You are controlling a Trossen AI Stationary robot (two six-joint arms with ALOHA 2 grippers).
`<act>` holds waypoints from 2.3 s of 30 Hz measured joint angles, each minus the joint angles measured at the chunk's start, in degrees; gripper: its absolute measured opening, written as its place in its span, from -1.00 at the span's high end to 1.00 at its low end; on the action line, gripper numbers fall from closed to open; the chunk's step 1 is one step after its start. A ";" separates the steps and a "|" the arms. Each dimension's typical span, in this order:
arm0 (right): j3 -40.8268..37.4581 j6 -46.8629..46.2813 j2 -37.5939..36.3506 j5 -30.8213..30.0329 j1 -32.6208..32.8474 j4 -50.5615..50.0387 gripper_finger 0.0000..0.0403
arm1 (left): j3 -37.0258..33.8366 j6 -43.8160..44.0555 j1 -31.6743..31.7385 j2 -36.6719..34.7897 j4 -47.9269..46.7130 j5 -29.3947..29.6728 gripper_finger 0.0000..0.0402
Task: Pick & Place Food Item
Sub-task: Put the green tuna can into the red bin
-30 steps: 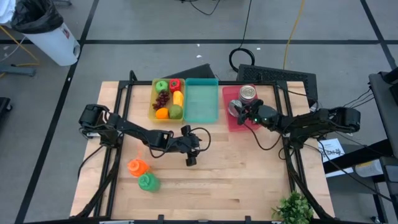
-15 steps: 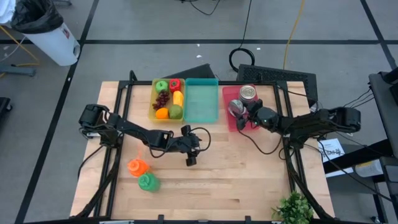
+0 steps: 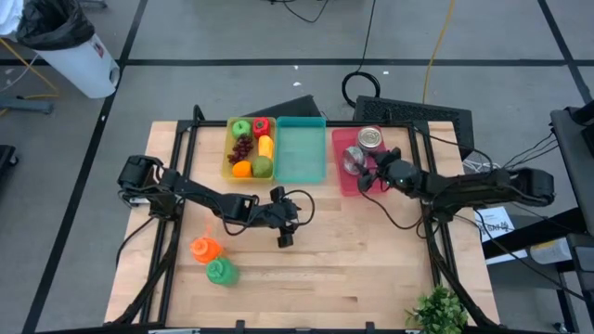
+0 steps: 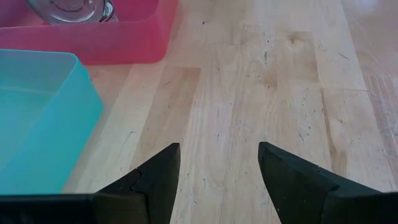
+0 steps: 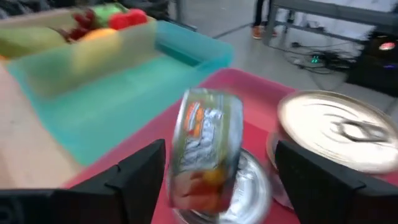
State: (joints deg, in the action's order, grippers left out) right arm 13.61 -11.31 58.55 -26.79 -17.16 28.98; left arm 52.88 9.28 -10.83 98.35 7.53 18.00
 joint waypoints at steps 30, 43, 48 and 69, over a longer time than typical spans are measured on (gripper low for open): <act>0.02 10.02 -4.88 10.59 2.30 -5.09 -0.25 | 0.00 1.40 0.00 0.00 0.02 0.02 -0.13; 0.02 11.14 -5.54 10.17 2.28 -3.22 -0.25 | 0.00 1.51 0.00 0.00 0.00 0.00 -0.13; 0.02 8.27 -6.58 4.84 2.28 -3.04 -0.25 | 0.00 1.51 0.00 0.00 0.00 0.00 -0.13; 0.02 -0.45 4.35 -1.90 2.22 4.57 -0.32 | 0.00 0.87 0.00 0.00 0.02 0.04 -0.13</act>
State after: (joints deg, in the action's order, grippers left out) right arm 13.63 -11.76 62.90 -28.69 -14.94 33.54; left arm 52.88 10.14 -10.83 98.35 7.55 18.04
